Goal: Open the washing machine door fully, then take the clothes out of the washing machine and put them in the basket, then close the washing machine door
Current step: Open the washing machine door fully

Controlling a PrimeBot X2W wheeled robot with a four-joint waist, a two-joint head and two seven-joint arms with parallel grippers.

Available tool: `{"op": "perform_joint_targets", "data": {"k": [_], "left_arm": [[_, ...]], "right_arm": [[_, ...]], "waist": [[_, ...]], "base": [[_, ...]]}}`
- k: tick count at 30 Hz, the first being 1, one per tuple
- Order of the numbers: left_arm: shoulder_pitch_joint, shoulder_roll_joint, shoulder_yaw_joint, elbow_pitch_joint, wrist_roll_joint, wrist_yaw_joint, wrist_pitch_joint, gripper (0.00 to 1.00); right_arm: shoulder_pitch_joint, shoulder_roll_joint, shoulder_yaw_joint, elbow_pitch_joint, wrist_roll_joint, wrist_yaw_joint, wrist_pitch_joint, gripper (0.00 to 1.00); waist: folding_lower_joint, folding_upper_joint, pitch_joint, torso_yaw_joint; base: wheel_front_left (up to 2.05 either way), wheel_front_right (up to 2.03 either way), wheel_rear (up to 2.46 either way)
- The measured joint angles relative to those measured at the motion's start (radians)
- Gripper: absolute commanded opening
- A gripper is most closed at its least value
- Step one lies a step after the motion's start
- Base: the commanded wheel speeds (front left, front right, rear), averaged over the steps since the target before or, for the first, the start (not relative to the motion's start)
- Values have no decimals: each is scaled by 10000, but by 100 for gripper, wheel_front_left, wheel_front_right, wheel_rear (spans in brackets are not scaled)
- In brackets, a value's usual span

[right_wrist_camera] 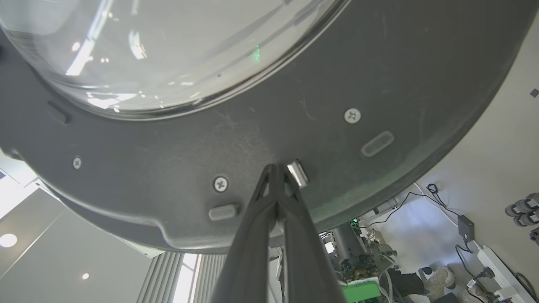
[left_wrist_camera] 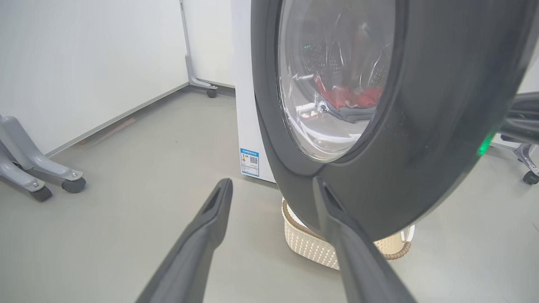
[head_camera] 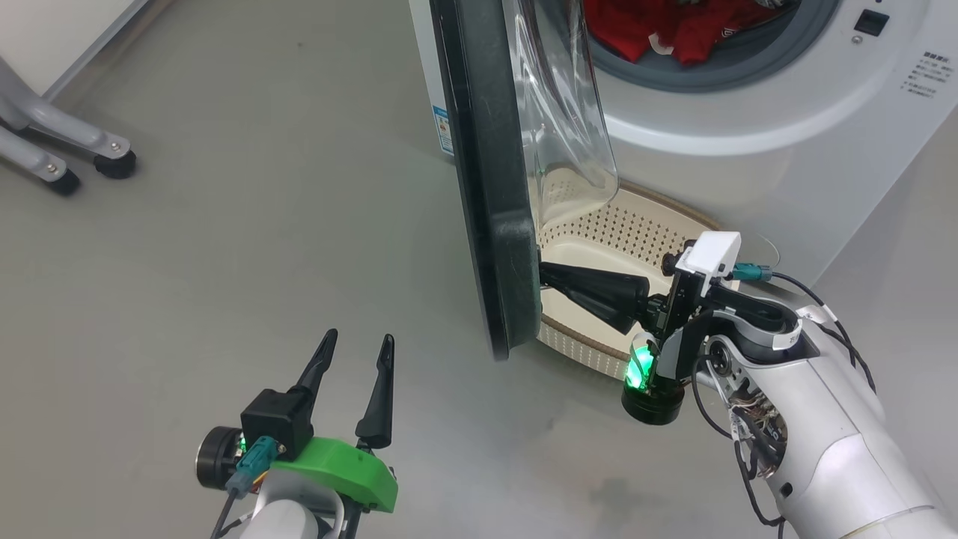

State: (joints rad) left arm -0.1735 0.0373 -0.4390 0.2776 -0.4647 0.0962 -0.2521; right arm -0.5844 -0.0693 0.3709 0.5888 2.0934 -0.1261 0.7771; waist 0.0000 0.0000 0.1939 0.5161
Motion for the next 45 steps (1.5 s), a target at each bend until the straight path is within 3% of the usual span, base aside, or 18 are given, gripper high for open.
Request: {"op": "perform_joint_targets", "data": {"k": [5, 6, 9, 17, 18, 26, 36, 38, 45], "left_arm": [[196, 2, 182, 84, 2, 0, 0, 100], [231, 4, 205, 119, 12, 0, 0, 100], [258, 4, 251, 230, 42, -6, 0, 100], [504, 144, 662, 395, 105, -90, 0, 100], [565, 174, 711, 408, 105, -92, 0, 100], [876, 447, 1151, 364, 107, -107, 0, 100], [1023, 596, 1749, 71, 107, -105, 0, 100], [1029, 637, 1850, 17, 107, -104, 0, 100], [1219, 688, 2080, -94, 119, -104, 0, 100]], "right_arm": [[212, 40, -59, 56, -63, 19, -385, 0], [218, 52, -102, 75, -244, 146, -606, 0], [284, -69, -146, 132, -934, 729, -1172, 0], [840, -1258, 357, 15, -3338, 2429, -2711, 0], [844, -1383, 460, -46, -3745, 2520, -2984, 0], [1022, -2752, 1551, -913, -7781, 2566, -5816, 0], [1668, -3655, 2600, -1894, -11087, 2556, -8650, 0], [1812, -3802, 2573, -2029, -11436, 2552, -9166, 0], [2707, -3862, 2418, -2094, -11718, 1937, -10161, 0]], "waist": [[0, 0, -264, -18], [0, 0, -322, -43], [0, 0, -526, -141], [0, 0, -1229, -627], [0, 0, -1312, -728], [0, 0, -1849, -1707], [0, 0, -2184, -3049], [0, 0, -2218, -3280], [-1, 0, -2271, -3809]], "base": [[0, 0, 0], [0, 0, 0], [0, 0, 0], [0, 0, 0], [0, 0, 0], [0, 0, 0], [0, 0, 0], [0, 0, 0], [0, 0, 0]]}}
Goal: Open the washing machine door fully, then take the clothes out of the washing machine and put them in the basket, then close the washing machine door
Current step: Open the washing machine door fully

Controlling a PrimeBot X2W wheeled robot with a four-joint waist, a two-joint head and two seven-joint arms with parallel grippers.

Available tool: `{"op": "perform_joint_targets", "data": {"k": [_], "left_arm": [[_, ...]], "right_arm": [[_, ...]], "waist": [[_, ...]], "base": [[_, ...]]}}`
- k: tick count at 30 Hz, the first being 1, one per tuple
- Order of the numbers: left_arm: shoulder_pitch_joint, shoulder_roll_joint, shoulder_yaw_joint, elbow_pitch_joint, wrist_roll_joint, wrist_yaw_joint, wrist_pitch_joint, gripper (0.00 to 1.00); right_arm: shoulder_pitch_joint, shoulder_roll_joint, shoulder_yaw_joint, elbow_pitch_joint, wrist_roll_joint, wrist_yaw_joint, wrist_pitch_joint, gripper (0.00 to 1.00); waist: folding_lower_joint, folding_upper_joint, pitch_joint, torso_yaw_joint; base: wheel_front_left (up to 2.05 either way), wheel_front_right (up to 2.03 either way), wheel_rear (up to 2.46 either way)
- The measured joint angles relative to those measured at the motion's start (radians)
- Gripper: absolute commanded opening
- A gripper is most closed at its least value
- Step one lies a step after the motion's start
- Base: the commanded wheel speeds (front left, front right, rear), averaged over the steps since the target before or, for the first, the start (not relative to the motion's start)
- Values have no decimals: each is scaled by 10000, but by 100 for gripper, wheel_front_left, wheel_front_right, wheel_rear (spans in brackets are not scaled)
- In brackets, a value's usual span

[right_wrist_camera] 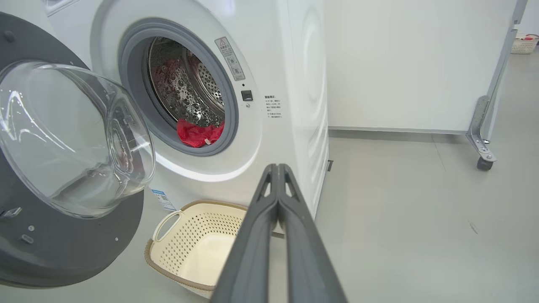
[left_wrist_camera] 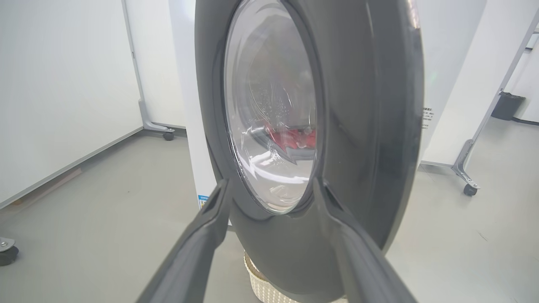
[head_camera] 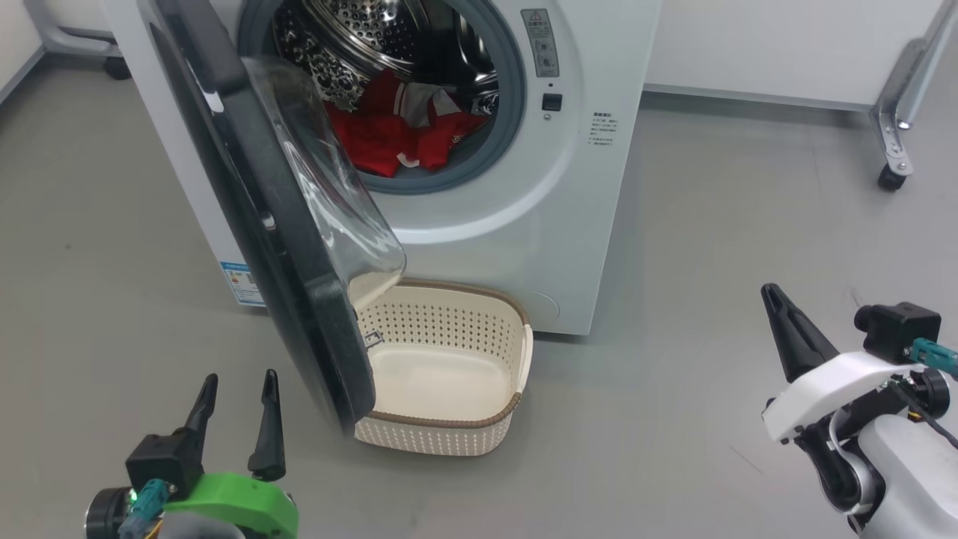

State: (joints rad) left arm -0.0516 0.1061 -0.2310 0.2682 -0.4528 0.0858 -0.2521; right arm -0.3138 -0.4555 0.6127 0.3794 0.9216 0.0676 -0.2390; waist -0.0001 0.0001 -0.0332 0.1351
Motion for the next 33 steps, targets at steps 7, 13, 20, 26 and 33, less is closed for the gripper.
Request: {"op": "perform_joint_targets", "data": {"k": [7, 13, 20, 26, 33], "left_arm": [[32, 58, 420, -186, 44, 2, 0, 100], [35, 50, 447, -226, 59, 2, 0, 100], [69, 44, 548, -295, 79, -2, 0, 100], [81, 4, 587, -297, 132, -31, 0, 100], [105, -38, 625, -299, 146, -88, 0, 100]], "right_arm": [[702, 19, -341, -408, -125, -466, -86, 0], [1260, 65, -502, -648, -466, -731, -88, 53], [1406, 104, -867, -1221, -1156, -1051, -88, 100], [1681, 282, -1465, -1772, -1639, -1168, -88, 100], [2026, 671, -2109, -2416, -2194, -1235, -88, 100]], "waist": [[0, 0, 30, -405], [0, 0, 137, -522], [0, 0, 338, -580], [1, 0, 422, -603], [1, 0, 479, -587]], "base": [[0, 0, 0], [0, 0, 0], [0, 0, 0], [0, 0, 0], [0, 0, 0]]}}
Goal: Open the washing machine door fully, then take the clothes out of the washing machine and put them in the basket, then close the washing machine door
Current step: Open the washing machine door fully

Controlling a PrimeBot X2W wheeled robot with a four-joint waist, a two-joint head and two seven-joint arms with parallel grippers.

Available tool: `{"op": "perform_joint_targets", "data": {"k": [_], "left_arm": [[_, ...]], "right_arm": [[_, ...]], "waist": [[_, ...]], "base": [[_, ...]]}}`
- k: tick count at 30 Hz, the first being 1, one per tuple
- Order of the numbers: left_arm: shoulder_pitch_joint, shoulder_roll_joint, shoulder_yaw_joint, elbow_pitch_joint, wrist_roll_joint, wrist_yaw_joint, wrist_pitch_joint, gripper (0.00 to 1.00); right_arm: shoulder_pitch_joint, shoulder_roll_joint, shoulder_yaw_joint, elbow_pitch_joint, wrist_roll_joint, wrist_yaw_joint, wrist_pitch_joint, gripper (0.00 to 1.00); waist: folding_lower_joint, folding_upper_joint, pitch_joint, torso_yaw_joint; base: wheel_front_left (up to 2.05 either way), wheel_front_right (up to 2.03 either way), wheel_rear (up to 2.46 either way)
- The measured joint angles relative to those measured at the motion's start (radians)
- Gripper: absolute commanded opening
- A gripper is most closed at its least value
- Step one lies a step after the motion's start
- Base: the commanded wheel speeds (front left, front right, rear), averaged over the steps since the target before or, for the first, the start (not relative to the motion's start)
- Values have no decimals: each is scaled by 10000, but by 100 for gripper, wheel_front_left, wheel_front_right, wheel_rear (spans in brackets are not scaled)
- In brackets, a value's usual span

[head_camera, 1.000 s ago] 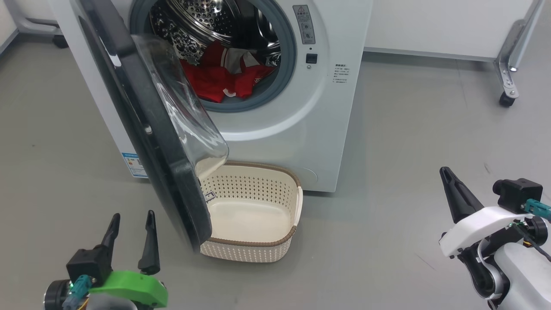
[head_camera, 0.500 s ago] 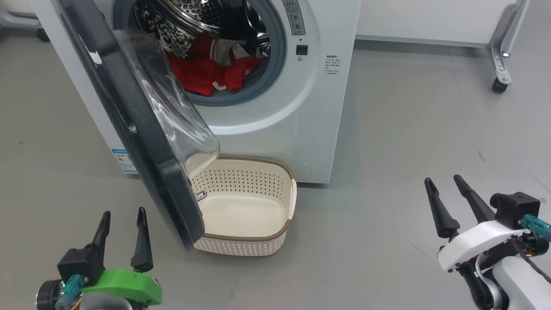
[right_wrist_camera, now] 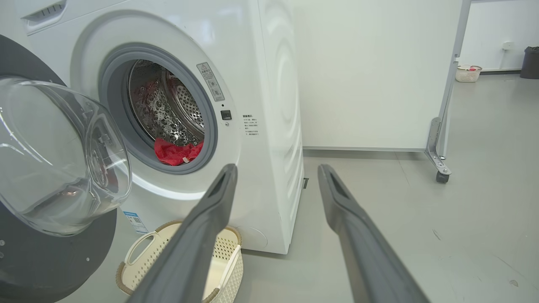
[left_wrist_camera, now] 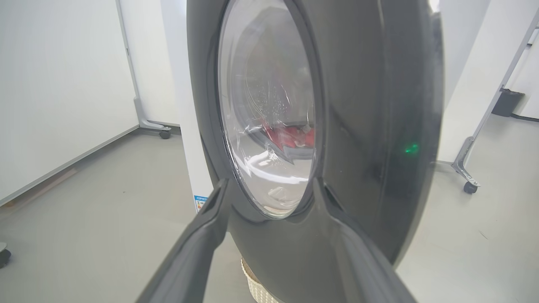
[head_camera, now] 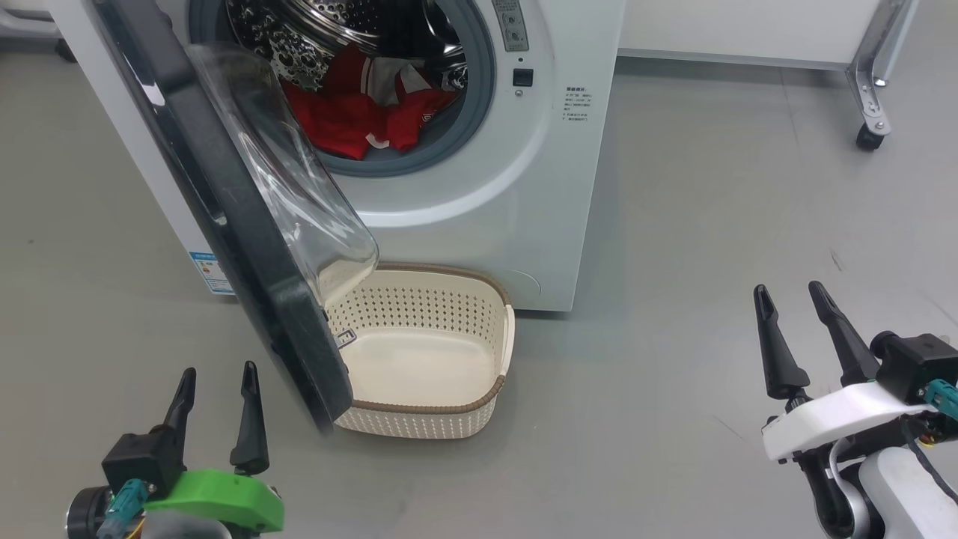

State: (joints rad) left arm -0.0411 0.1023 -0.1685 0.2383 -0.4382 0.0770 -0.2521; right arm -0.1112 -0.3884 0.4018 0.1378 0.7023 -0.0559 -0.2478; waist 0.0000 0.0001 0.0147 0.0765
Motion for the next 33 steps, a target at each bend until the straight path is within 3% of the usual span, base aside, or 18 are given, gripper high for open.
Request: {"op": "perform_joint_targets", "data": {"k": [13, 33], "left_arm": [[1, -150, 13, -23, 102, -119, 0, 100], [1, -228, 67, 81, 278, -255, 0, 100]], "right_arm": [[721, 466, -650, -617, -836, 23, 0, 100], [1252, 807, -1103, -690, -1521, 380, 0, 100]], "waist": [[0, 0, 131, 82], [-1, 0, 98, 179]], "base": [[0, 0, 0], [0, 0, 0]]}}
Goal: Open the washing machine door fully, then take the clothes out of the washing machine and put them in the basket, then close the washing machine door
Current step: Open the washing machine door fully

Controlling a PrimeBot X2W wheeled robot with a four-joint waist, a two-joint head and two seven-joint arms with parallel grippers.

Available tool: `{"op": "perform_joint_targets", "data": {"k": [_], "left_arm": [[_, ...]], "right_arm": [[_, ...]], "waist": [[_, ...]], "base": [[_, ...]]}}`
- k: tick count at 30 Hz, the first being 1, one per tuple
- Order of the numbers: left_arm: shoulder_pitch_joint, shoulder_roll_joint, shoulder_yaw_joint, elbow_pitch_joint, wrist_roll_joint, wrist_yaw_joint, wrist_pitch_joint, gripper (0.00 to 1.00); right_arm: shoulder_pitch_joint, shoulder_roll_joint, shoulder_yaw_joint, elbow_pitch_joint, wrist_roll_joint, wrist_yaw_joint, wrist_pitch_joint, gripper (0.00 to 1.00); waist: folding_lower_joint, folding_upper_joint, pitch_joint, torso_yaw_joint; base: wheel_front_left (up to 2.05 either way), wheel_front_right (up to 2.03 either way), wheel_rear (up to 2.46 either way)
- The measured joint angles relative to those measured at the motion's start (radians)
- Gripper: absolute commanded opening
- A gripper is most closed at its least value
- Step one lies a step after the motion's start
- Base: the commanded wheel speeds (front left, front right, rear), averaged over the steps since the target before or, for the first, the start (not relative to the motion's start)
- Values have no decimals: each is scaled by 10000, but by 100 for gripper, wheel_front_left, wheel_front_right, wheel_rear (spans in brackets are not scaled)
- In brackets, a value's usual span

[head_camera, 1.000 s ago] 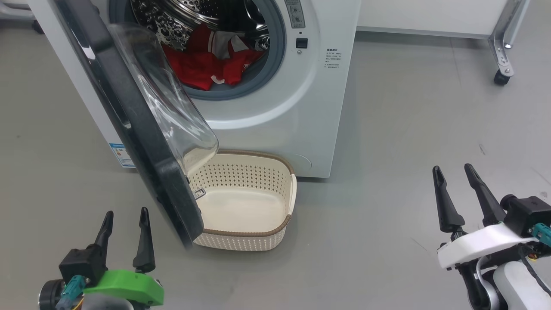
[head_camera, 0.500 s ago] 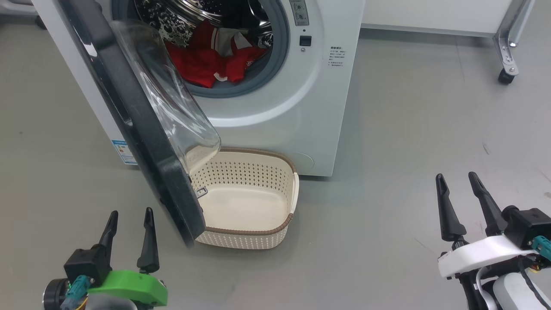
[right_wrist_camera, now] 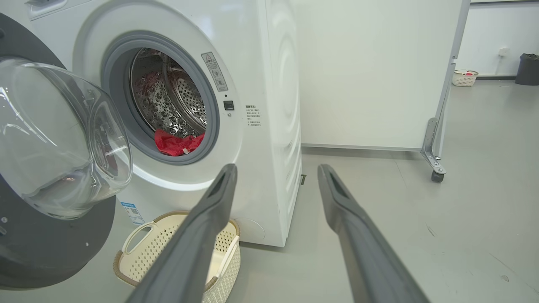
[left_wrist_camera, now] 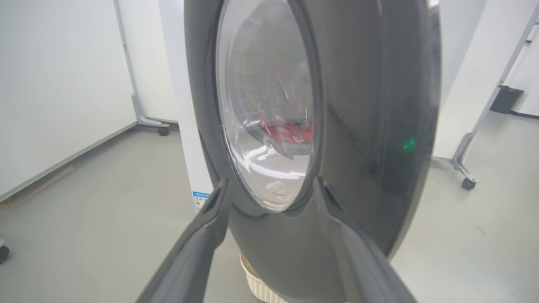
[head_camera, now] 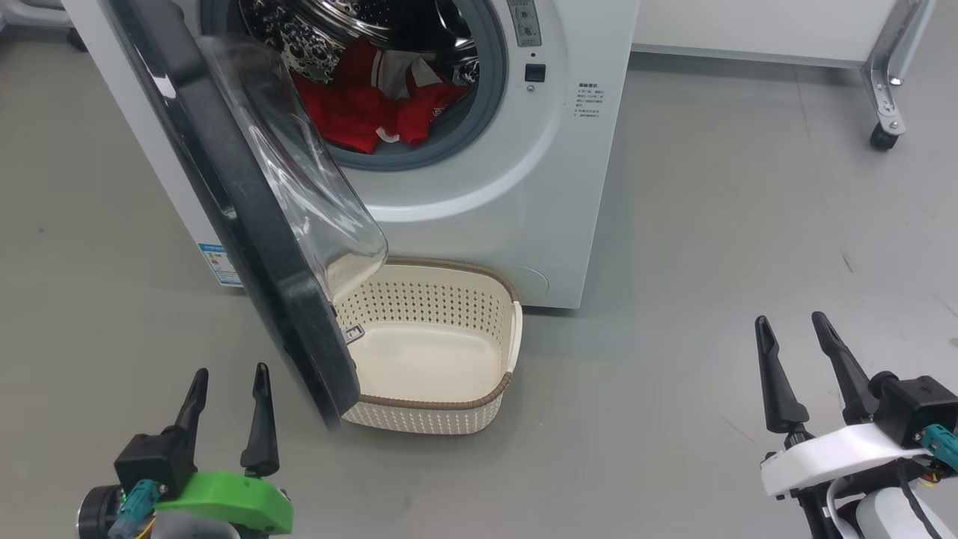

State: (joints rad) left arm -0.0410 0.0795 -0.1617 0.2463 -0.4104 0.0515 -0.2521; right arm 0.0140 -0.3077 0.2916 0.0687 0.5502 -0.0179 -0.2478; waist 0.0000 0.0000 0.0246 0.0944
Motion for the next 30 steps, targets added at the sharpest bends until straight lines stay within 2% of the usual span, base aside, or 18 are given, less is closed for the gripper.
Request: {"op": "perform_joint_targets", "data": {"k": [19, 20, 21, 22, 23, 30], "left_arm": [[0, -50, 13, 117, 107, -140, 0, 100], [0, -50, 19, 132, 113, -140, 0, 92], [0, -50, 21, 150, 132, -144, 0, 45], [0, -50, 21, 167, 150, -173, 0, 7], [0, -50, 19, 165, 169, -198, 0, 0], [0, -52, 113, 67, 211, -232, 0, 0]], "right_arm": [[191, 374, -320, 8, -364, 376, 0, 100], [192, 399, -332, 12, -403, 378, 0, 100], [193, 420, -349, 13, -420, 395, 0, 100], [197, 441, -370, 17, -422, 424, 0, 100], [200, 460, -391, 19, -424, 435, 0, 100], [344, 899, -780, 21, -199, 600, 0, 100]], "waist": [[0, 0, -58, 60], [0, 0, -67, 64], [0, 0, -76, 68], [0, 0, -87, 71], [0, 0, -99, 74], [0, 0, -154, 92]], "base": [[0, 0, 0], [0, 0, 0], [0, 0, 0], [0, 0, 0], [0, 0, 0], [0, 0, 0]]}}
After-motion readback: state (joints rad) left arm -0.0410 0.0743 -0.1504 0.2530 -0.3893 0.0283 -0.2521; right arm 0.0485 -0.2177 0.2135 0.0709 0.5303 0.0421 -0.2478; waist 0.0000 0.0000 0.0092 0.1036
